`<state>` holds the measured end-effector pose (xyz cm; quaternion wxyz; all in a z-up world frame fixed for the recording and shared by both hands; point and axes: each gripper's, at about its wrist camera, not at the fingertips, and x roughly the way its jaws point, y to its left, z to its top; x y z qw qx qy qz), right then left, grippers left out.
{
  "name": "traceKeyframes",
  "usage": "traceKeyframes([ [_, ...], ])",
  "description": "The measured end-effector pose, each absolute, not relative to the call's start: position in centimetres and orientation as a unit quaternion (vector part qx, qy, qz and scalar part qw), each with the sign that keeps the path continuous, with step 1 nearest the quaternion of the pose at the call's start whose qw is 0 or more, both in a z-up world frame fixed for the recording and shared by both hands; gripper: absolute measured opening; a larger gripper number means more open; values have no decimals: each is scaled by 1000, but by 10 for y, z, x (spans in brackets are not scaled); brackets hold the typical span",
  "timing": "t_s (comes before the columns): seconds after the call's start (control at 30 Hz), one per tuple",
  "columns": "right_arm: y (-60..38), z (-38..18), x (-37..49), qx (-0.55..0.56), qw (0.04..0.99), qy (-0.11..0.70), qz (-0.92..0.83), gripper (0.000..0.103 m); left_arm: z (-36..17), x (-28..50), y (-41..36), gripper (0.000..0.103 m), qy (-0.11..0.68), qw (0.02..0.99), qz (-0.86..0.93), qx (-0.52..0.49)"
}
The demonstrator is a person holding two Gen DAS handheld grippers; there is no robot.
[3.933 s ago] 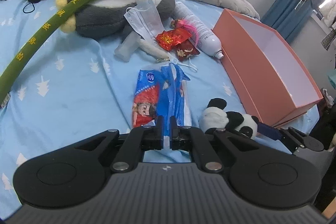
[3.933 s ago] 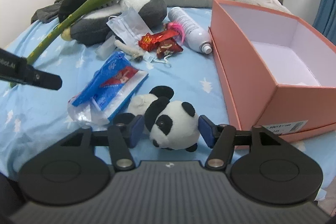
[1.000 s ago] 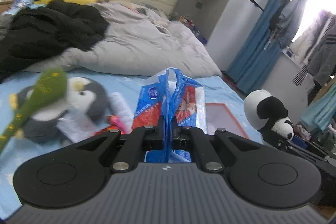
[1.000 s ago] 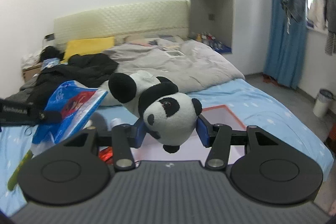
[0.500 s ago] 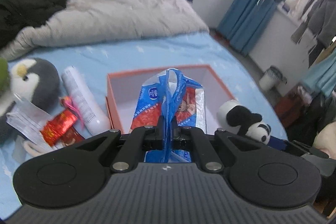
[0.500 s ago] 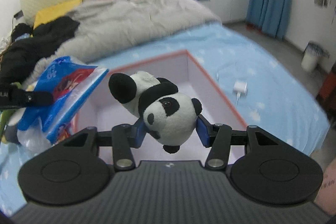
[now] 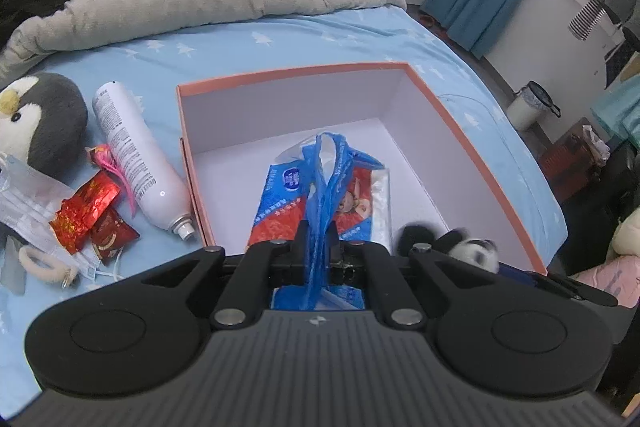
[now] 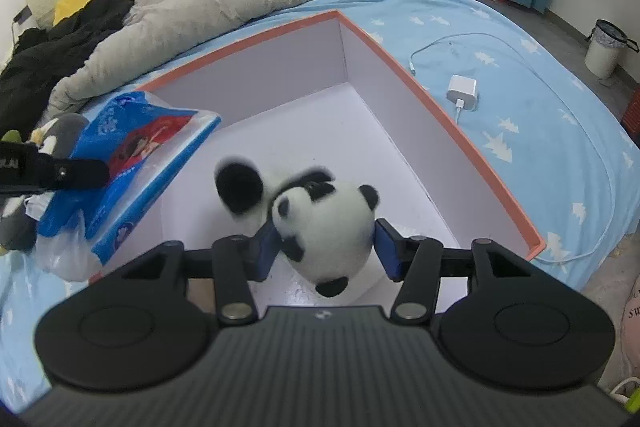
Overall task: Organize soft objects
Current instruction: 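Open the right gripper to drop the panda while the left gripper drops the wipes packet, then withdraw both grippers from the pink box back over the bed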
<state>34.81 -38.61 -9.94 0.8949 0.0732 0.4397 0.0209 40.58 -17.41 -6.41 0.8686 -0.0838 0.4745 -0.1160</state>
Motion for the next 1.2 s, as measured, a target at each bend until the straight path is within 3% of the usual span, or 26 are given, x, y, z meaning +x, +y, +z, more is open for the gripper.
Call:
traceKeyframes([
  [0.03,-388,-99,347,78,895,439,25,59,-64,406,-173,8,477,866,-123,-83],
  [0.1,-389,-95,346,81,896,436,24,75,-61,406,-172,16,480,864,-129,-75],
  [0.17,-389,-92,344,79,901,427,23,76,-53,402,-169,27,471,870,-131,-70],
  [0.67,-351,-24,290,84,944,309,79,76,21,318,-125,27,354,922,-153,-37],
  [1.2,-276,-2,211,68,959,241,134,78,38,214,-49,27,287,947,-135,-53],
])
